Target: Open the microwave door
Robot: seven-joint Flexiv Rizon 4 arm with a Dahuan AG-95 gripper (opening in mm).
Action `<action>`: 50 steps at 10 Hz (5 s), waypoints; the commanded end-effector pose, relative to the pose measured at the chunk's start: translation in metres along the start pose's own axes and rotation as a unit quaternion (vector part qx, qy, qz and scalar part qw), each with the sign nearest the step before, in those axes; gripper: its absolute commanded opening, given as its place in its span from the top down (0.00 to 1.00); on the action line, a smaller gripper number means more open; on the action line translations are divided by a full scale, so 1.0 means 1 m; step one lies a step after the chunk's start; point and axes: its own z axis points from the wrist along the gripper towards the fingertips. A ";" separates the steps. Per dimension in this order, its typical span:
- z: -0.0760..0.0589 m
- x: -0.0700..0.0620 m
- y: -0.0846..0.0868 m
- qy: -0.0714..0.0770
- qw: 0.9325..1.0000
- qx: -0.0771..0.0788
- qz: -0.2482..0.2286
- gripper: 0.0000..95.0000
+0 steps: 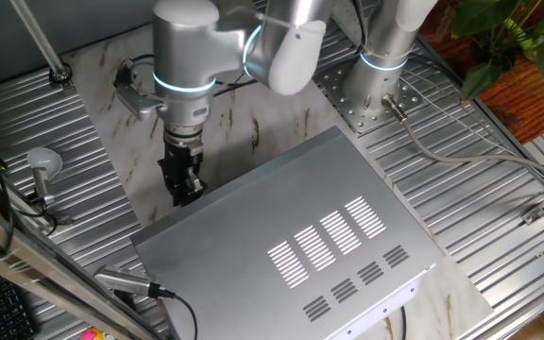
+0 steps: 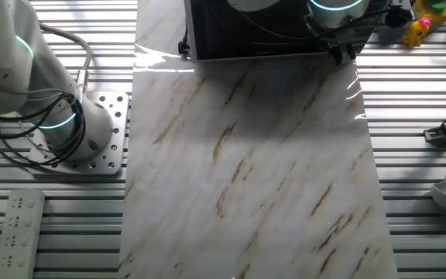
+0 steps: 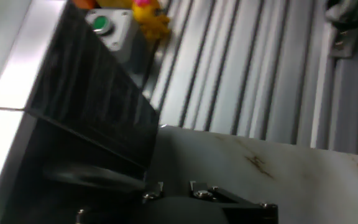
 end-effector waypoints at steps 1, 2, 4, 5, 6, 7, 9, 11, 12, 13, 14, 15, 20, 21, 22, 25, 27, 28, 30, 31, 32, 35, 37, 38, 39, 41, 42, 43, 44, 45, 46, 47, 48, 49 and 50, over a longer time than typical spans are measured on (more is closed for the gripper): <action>0.000 0.003 0.003 0.000 1.000 -0.004 0.003 0.80; 0.000 0.004 0.007 0.000 1.000 -0.003 0.007 0.80; 0.004 0.003 0.013 -0.002 1.000 -0.002 0.013 0.80; 0.005 0.002 0.016 -0.003 1.000 -0.003 0.014 0.80; 0.005 0.002 0.017 -0.003 1.000 -0.003 0.014 0.80; 0.005 0.003 0.018 -0.003 1.000 -0.002 0.014 0.80; 0.005 0.003 0.020 -0.003 1.000 0.000 0.015 0.80; 0.006 0.007 0.021 -0.005 1.000 -0.001 0.015 0.80; 0.007 0.009 0.025 -0.006 1.000 0.000 0.017 0.80; 0.008 0.009 0.027 -0.006 1.000 0.000 0.019 0.80; 0.010 0.009 0.029 -0.006 1.000 0.000 0.022 0.80; 0.011 0.008 0.031 -0.008 1.000 0.002 0.021 0.80; 0.010 0.005 0.033 -0.009 1.000 0.003 0.021 0.80; 0.009 0.002 0.034 -0.009 1.000 -0.001 0.024 0.80; 0.008 -0.002 0.035 -0.007 1.000 -0.001 0.026 0.80; 0.010 0.004 0.033 0.000 1.000 0.006 0.020 0.80; 0.010 0.005 0.033 -0.005 1.000 0.000 0.023 0.80; 0.010 0.004 0.033 -0.005 1.000 0.001 0.024 0.80; 0.010 0.004 0.033 -0.004 1.000 0.004 0.023 0.80; 0.010 0.004 0.033 -0.003 1.000 0.004 0.022 0.80; 0.009 0.004 0.032 -0.003 1.000 0.005 0.020 0.80; 0.007 0.005 0.027 -0.007 1.000 -0.010 0.025 0.80; 0.007 0.005 0.027 -0.008 1.000 -0.007 0.023 0.80; 0.007 0.006 0.027 -0.008 1.000 -0.007 0.023 0.80; 0.006 0.006 0.028 -0.010 1.000 -0.008 0.024 0.80; 0.003 0.006 0.030 -0.017 0.999 -0.010 0.028 0.80; 0.004 0.006 0.030 -0.022 0.999 -0.013 0.030 0.80; 0.004 0.006 0.030 -0.026 0.999 -0.016 0.030 0.80; 0.006 0.005 0.032 -0.030 0.999 -0.018 0.030 0.80; 0.009 0.004 0.035 -0.033 0.999 -0.019 0.031 0.80; 0.013 0.003 0.039 -0.034 0.999 -0.018 0.034 0.80; 0.015 0.002 0.041 -0.034 0.999 -0.015 0.036 0.80; 0.014 -0.002 0.041 -0.026 0.999 -0.006 0.034 0.80; 0.010 -0.006 0.038 -0.015 0.999 0.000 0.030 0.80; 0.010 -0.007 0.026 -0.016 1.000 -0.005 0.018 0.80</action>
